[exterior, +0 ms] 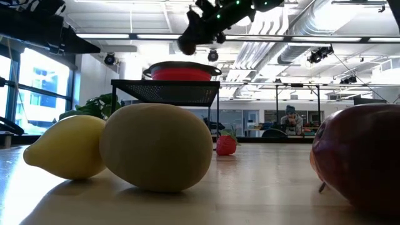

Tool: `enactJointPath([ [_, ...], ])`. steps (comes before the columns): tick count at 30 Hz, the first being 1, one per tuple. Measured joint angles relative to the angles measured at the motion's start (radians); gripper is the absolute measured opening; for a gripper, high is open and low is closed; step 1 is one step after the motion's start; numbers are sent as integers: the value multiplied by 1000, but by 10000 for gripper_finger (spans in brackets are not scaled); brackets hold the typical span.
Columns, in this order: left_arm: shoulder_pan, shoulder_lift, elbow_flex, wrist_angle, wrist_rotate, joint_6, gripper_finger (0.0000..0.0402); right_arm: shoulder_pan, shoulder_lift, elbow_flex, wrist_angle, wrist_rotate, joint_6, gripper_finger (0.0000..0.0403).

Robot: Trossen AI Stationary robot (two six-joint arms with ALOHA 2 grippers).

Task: Pick & Place Fruit
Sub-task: Put the top kiwi into the red strainer bowl

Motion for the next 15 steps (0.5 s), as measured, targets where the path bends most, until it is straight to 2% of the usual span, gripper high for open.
enactJointPath([
  [15,0,0,0,-1,0,-6,0,-25,59,-2,-135,2,87,241],
])
